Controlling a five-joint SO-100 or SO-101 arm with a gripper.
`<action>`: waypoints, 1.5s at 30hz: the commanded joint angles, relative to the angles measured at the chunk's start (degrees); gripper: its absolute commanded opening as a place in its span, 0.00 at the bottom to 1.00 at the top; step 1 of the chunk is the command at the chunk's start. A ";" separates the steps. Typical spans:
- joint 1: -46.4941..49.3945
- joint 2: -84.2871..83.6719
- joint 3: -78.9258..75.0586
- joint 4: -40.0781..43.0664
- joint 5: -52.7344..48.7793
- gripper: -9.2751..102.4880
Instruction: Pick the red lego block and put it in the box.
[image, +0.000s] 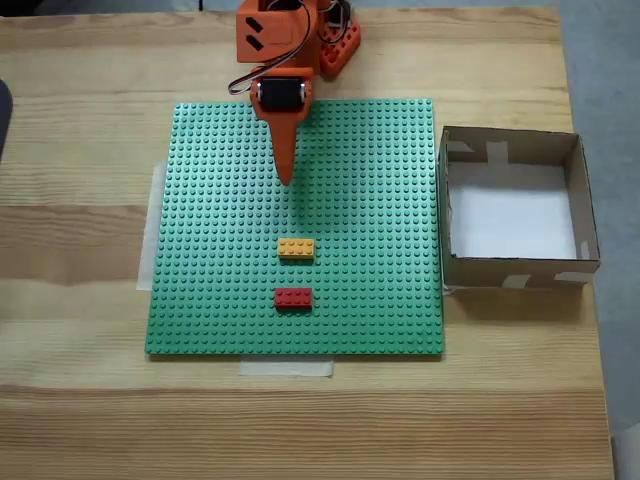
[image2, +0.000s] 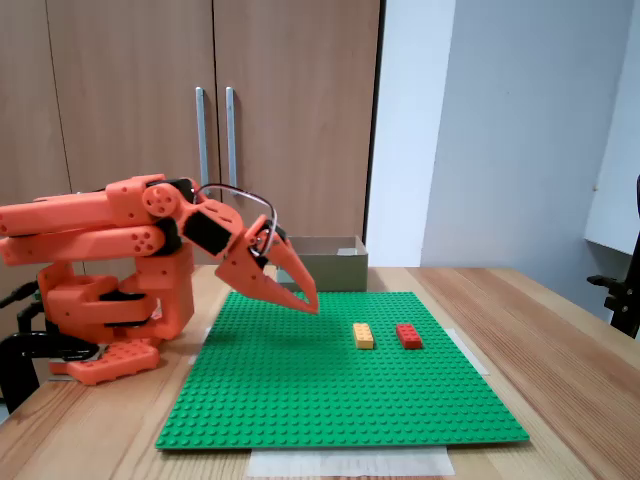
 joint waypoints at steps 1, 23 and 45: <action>-0.35 0.44 0.26 0.18 -0.26 0.07; -0.35 0.44 0.26 0.18 -0.44 0.08; -0.70 -3.25 -6.77 5.01 0.09 0.08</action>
